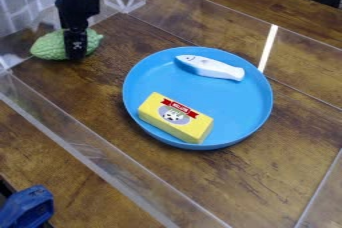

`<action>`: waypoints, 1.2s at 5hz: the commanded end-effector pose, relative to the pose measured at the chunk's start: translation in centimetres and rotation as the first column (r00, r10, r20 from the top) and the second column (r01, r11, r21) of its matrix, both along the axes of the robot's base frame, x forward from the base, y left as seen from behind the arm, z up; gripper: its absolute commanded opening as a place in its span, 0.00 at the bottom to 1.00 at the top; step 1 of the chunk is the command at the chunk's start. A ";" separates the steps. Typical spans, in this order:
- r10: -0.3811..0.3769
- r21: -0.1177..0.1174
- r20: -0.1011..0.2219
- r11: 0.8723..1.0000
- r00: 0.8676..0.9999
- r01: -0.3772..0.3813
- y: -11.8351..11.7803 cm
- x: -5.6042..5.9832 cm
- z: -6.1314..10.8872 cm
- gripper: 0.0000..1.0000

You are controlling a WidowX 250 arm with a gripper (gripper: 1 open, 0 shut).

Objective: Put the green object in the blue tray

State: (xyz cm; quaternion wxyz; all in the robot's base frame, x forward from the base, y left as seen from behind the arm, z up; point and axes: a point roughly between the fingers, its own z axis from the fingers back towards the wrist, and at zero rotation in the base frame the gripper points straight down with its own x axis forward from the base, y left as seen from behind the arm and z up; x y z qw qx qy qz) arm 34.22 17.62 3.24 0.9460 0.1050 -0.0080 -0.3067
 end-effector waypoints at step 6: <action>-0.016 0.004 0.063 1.000 0.998 0.016 1.4 1.2 0.5 0.00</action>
